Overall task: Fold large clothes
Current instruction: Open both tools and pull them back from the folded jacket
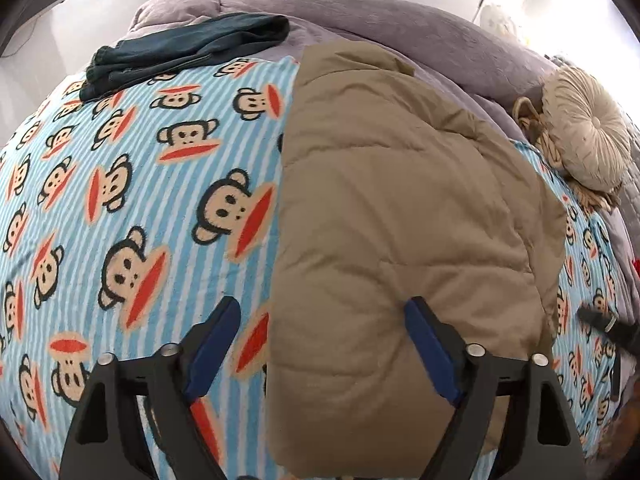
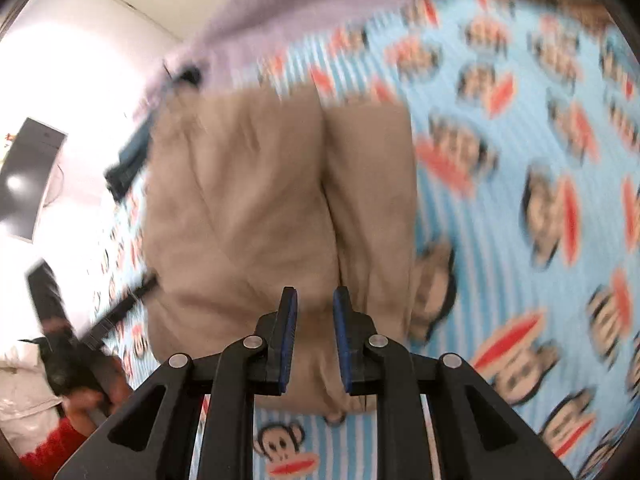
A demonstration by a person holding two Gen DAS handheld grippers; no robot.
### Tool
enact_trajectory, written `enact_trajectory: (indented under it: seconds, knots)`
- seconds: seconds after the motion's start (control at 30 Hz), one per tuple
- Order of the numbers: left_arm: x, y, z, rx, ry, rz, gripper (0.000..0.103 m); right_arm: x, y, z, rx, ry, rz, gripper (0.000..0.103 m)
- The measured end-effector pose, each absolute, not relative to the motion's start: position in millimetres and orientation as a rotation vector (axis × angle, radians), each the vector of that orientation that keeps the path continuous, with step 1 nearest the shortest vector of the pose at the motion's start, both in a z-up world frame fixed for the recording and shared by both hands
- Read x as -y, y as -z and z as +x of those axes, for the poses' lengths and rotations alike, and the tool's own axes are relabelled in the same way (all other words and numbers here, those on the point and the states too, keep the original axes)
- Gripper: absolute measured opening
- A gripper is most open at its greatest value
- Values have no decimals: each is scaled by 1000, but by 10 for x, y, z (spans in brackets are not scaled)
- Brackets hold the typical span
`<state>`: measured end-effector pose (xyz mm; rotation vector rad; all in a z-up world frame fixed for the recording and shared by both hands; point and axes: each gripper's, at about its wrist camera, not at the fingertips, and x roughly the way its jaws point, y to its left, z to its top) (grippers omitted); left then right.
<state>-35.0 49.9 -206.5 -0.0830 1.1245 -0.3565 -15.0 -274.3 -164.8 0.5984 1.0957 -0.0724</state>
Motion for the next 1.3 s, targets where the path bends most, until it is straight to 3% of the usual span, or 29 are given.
enact_trajectory:
  seconds: [0.17, 0.37, 0.57, 0.9, 1.17, 1.23, 1.3]
  knots:
    - [-468, 2046, -343, -1135, 363, -63, 86, 2848, 1357, 466, -1013, 73, 488, 20]
    - [-477, 2081, -318, -1154, 366, -102, 86, 2903, 1984, 983, -1195, 179, 478, 20]
    - [-429, 2076, -321, -1160, 363, -91, 86, 2891, 2201, 949, -1223, 196, 516, 20]
    - [-462, 2076, -321, -1175, 352, -86, 86, 2764, 1880, 517, -1237, 194, 491, 28]
    - [-468, 2052, -340, -1186, 342, -85, 86, 2609, 1797, -120, -1281, 204, 512, 28]
    - [-465, 2000, -369, -1189, 340, -66, 86, 2569, 1775, -249, -1294, 200, 514, 32]
    - [-463, 1942, -412, -1190, 344, -47, 86, 2536, 1740, -361, -1298, 201, 520, 43]
